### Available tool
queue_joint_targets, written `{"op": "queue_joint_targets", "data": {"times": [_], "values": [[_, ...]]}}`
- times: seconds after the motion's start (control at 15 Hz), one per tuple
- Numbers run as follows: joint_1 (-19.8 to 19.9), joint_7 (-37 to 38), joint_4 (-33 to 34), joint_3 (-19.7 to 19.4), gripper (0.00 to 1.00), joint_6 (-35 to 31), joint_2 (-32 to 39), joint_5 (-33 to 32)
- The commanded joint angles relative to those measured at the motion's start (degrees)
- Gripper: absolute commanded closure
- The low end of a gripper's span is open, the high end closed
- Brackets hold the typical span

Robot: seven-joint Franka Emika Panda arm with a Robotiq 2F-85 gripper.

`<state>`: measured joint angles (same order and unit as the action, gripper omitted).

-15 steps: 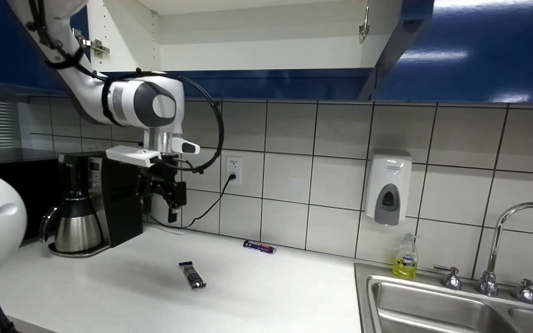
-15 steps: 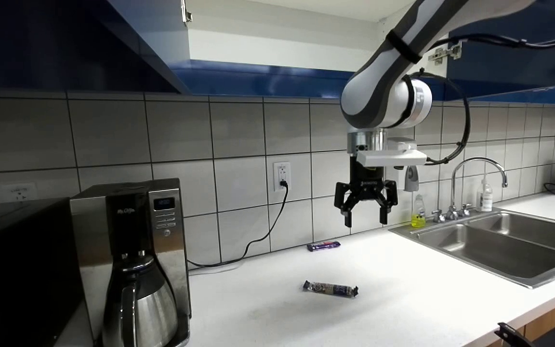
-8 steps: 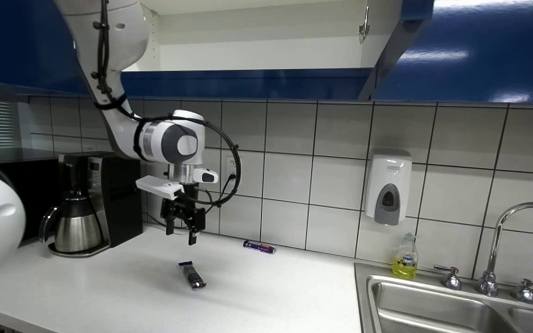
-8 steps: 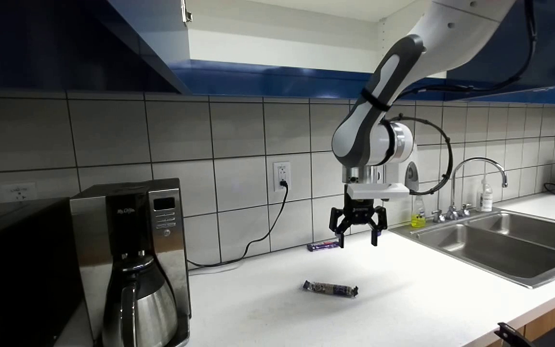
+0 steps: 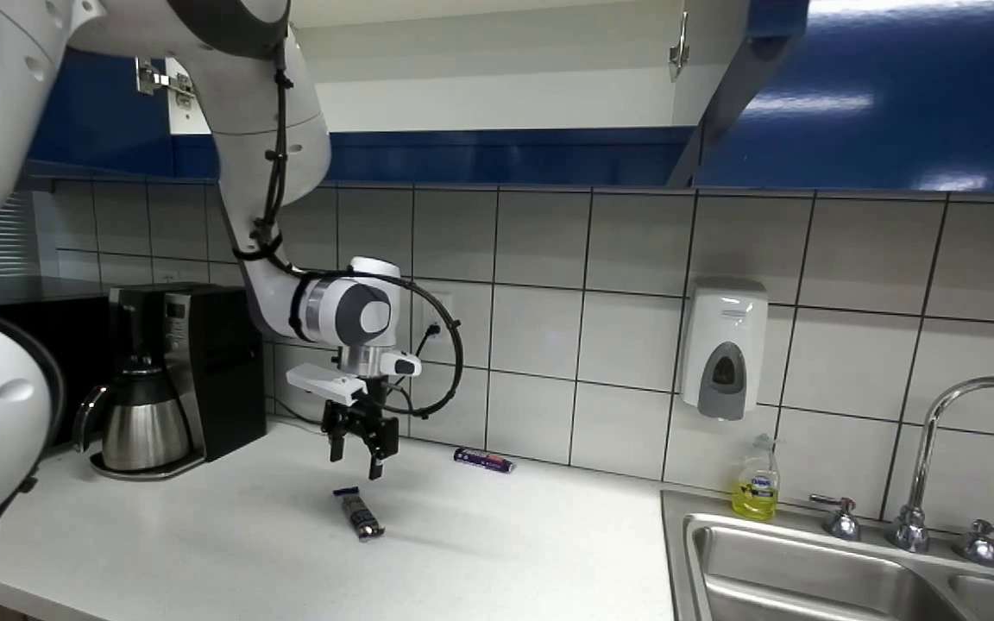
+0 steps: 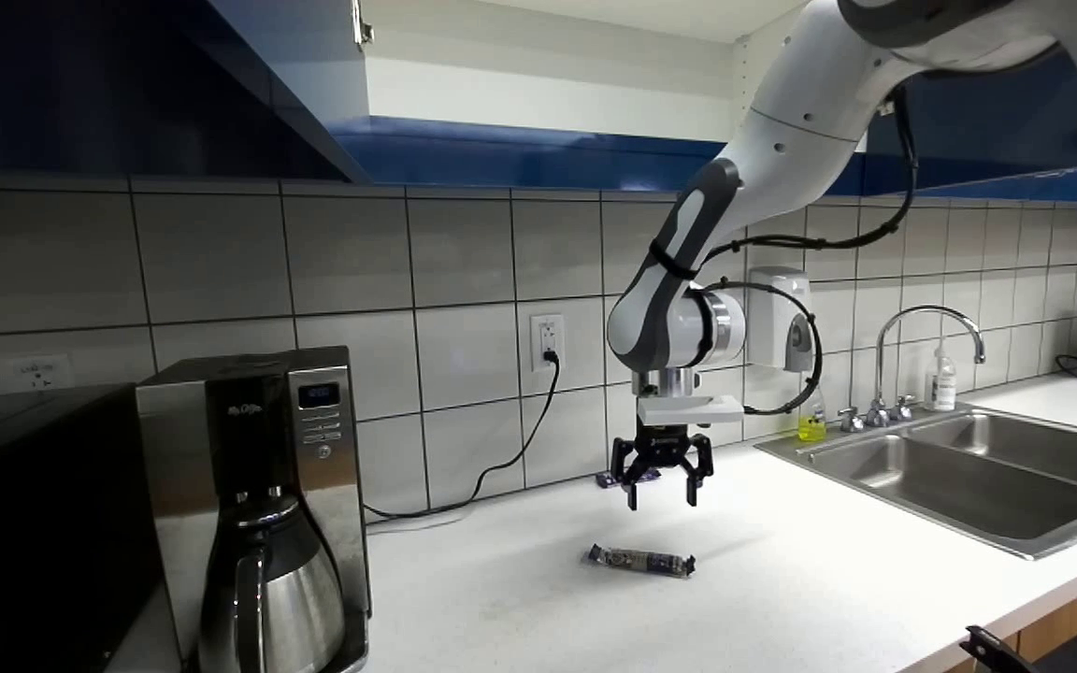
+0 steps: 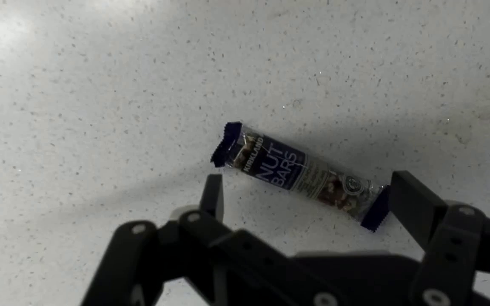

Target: Put the chocolate bar inside the cupboard

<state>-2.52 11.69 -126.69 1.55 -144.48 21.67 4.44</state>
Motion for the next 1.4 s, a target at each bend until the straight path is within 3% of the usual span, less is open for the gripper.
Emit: {"op": "queue_joint_targets", "data": {"times": [0.0, 0.07, 0.8, 1.33], "values": [[-1.8, 1.8, 5.8, -1.0, 0.0, 2.0, 4.5, -1.2], [-0.9, -0.1, 2.7, -0.4, 0.0, 0.2, 2.6, 0.2], [-1.0, -1.5, 5.0, -0.3, 0.0, 1.0, 4.5, 0.1], [0.9, -17.2, 4.5, 1.5, 0.0, 3.4, 4.0, -1.7]]}}
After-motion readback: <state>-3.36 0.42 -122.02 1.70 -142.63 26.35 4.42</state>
